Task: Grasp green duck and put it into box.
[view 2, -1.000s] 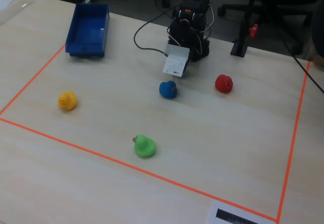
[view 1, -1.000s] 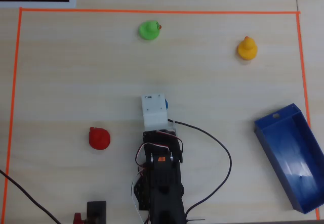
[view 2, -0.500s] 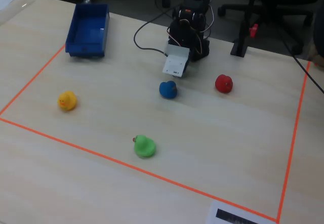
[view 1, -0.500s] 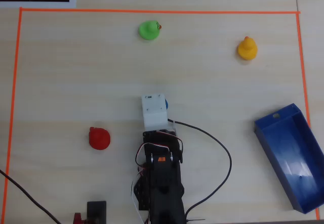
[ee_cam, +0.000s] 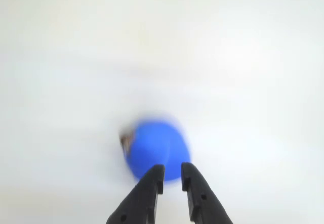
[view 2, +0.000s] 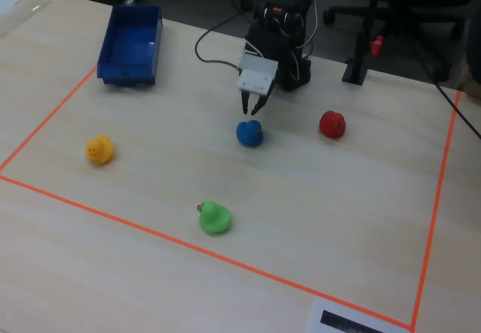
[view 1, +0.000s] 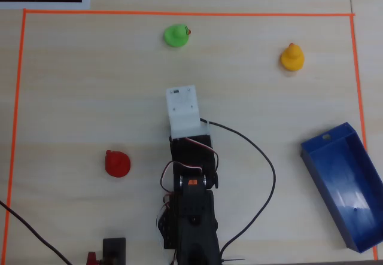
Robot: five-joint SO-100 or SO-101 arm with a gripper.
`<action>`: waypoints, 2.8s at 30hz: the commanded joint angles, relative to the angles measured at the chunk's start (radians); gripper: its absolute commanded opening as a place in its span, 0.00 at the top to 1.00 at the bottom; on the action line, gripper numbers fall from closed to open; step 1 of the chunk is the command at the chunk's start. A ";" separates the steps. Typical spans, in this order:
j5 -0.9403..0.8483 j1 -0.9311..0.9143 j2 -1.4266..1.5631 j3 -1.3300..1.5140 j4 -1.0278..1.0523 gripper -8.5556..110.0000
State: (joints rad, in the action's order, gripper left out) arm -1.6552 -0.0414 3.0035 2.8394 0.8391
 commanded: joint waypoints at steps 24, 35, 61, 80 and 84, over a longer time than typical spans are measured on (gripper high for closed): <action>-0.120 -0.017 -1.605 -0.969 -1.083 0.61; -0.110 -0.071 -1.827 -1.134 -1.092 0.59; -0.115 -0.052 -1.962 -1.169 -1.120 0.66; -0.127 -0.052 -1.933 -1.094 -1.117 0.93; -0.130 -0.063 -1.896 -1.095 -1.080 0.93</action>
State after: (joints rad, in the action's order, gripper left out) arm -1.7902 -0.0874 1.0370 1.7595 -0.2823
